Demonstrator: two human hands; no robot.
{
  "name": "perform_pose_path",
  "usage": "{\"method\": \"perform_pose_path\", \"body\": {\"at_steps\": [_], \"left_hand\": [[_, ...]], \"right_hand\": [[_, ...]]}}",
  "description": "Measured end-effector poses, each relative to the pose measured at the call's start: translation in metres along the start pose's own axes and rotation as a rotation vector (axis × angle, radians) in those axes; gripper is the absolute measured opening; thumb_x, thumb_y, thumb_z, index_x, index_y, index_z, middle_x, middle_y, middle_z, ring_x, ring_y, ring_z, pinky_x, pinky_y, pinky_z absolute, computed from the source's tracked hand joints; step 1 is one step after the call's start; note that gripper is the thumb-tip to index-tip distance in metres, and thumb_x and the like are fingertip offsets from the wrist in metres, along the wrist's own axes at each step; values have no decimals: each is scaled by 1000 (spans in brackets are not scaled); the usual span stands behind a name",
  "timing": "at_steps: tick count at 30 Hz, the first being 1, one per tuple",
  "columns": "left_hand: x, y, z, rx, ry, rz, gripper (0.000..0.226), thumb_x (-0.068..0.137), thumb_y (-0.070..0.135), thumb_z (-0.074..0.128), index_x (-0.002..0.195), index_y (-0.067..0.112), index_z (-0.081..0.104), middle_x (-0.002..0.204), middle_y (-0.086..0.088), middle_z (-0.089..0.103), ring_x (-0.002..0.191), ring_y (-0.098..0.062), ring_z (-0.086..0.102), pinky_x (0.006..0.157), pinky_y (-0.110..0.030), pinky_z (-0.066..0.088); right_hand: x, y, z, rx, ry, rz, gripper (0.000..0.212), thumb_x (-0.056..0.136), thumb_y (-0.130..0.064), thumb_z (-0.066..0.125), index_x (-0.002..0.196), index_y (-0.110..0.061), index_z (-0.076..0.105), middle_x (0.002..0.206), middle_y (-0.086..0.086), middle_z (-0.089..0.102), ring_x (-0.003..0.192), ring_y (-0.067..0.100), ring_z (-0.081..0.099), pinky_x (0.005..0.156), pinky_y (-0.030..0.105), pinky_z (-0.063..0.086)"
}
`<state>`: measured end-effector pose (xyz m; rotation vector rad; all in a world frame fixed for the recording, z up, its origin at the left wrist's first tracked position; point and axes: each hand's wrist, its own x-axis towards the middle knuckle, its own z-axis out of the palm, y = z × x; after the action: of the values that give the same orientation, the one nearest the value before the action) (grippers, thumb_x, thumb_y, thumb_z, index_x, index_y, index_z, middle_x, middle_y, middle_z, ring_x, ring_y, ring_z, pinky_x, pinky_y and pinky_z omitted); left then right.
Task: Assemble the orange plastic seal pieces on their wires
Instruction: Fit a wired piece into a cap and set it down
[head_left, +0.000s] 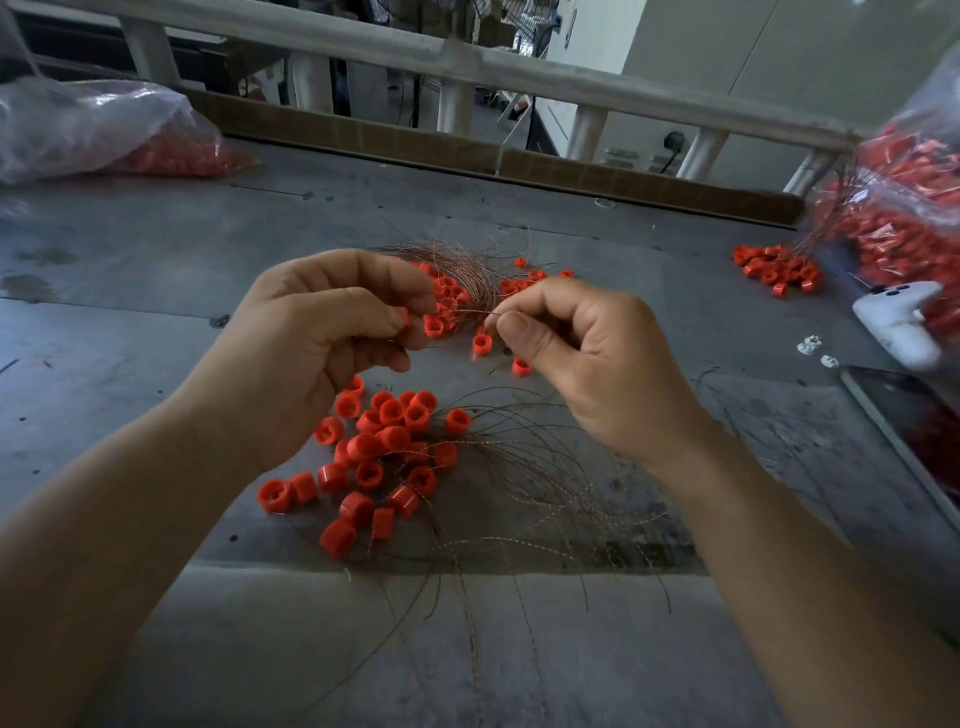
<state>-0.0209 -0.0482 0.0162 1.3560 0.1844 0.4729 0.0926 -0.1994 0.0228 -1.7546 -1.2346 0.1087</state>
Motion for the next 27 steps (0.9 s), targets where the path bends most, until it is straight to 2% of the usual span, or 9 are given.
{"method": "perform_pose_path", "body": {"at_steps": [5, 7, 10, 12, 15, 17, 19, 23, 27], "left_hand": [[3, -2, -2, 436, 97, 11, 37, 66, -8, 58, 55, 24, 70, 59, 0, 66, 55, -7, 60, 45, -15, 46], [4, -7, -2, 595, 129, -18, 29, 67, 5, 58, 55, 28, 70, 60, 1, 67, 51, -6, 57, 42, -15, 42], [3, -12, -1, 769, 150, -69, 11, 62, 25, 60, 62, 29, 70, 68, -1, 69, 58, -20, 61, 54, -22, 47], [5, -15, -2, 842, 181, -46, 14, 71, 16, 62, 60, 21, 69, 66, -2, 69, 60, -19, 60, 50, -21, 47], [9, -17, -5, 855, 231, -9, 23, 77, 5, 61, 61, 21, 68, 58, 1, 65, 38, -7, 50, 35, -10, 36], [12, -19, -8, 885, 270, 16, 27, 78, 3, 60, 65, 27, 66, 60, 8, 63, 36, 2, 47, 38, -12, 36], [17, -22, -11, 989, 298, 56, 27, 80, 4, 59, 79, 29, 66, 78, 9, 63, 57, 5, 54, 51, -15, 35], [34, -32, -23, 1230, 267, 9, 42, 82, 5, 55, 118, 25, 61, 127, -3, 50, 116, -22, 44, 86, -26, 33], [49, -37, -27, 1328, 159, -78, 48, 85, 7, 52, 128, 29, 53, 148, -4, 30, 137, -26, 20, 110, -42, 20]], "right_hand": [[0, 6, 0, -282, -141, 53, 6, 82, -18, 67, 82, -16, 72, 75, -12, 55, 68, 0, 51, 61, 8, 38], [-1, 7, 2, -346, -215, 62, 7, 80, -20, 68, 84, -16, 73, 71, -16, 48, 66, -8, 47, 61, 5, 35], [-1, 5, 5, -382, -269, 65, 12, 80, -23, 68, 87, -15, 73, 67, -19, 46, 64, -11, 46, 61, 3, 36], [-1, 6, 6, -382, -308, 75, 15, 80, -26, 68, 89, -15, 73, 65, -21, 47, 65, -16, 47, 62, 1, 36], [-1, 7, 4, -363, -322, 99, 22, 79, -34, 67, 88, -15, 73, 64, -20, 49, 67, -19, 47, 63, 1, 37], [0, 7, 3, -333, -290, 114, 19, 79, -36, 66, 84, -18, 72, 64, -17, 52, 67, -14, 50, 62, 3, 38], [1, 7, 0, -309, -246, 135, 14, 80, -35, 65, 79, -22, 70, 66, -14, 59, 71, -6, 55, 64, 8, 43], [3, 12, -4, -337, -156, 175, 14, 82, -33, 64, 83, -20, 70, 71, -16, 62, 67, -2, 58, 68, 8, 45], [6, 15, -10, -364, -37, 193, 16, 83, -30, 64, 81, -16, 72, 69, -14, 63, 60, -1, 59, 57, 11, 45]]}}
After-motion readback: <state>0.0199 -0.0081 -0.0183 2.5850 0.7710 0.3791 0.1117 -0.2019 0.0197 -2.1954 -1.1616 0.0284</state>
